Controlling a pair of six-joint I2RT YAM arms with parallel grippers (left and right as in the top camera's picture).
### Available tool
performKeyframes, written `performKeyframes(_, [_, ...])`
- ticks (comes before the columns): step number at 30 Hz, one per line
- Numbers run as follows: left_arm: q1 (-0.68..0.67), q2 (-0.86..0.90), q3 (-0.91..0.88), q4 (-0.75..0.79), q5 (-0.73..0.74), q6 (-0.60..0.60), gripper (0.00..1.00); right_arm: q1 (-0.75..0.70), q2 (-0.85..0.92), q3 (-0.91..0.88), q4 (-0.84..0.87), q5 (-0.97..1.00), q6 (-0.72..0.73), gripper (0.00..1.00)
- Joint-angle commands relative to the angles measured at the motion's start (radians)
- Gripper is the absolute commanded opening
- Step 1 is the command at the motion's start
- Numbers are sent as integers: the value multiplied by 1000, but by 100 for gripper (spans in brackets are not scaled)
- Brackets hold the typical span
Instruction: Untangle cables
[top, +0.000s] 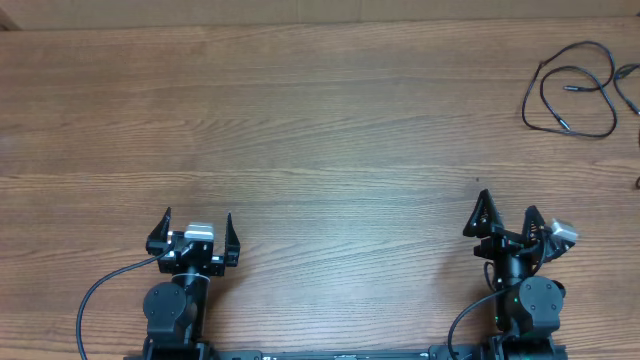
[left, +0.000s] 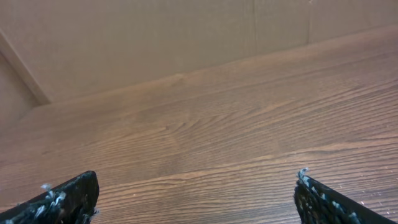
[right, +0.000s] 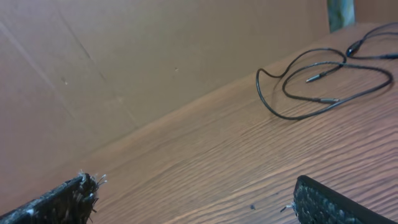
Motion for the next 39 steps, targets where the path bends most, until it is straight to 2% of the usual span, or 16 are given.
performKeyframes(1, [11,-10,-4,1,8,11,100,-11,-11,-11,0,-63,-174,100])
performKeyframes(4, [11,-10,-4,1,8,11,100,-11,-11,-11,-8,-114,-329,100])
performKeyframes(6, [11,-10,-4,1,8,11,100,-11,-11,-11,-8,-115,-359,100])
performKeyframes(13, [11,-10,-4,1,8,11,100,-11,-11,-11,-8,-110,-321,100])
performKeyframes(39, [11,-10,-4,1,8,11,100,-11,-10,-11,-4,-108,-320,100])
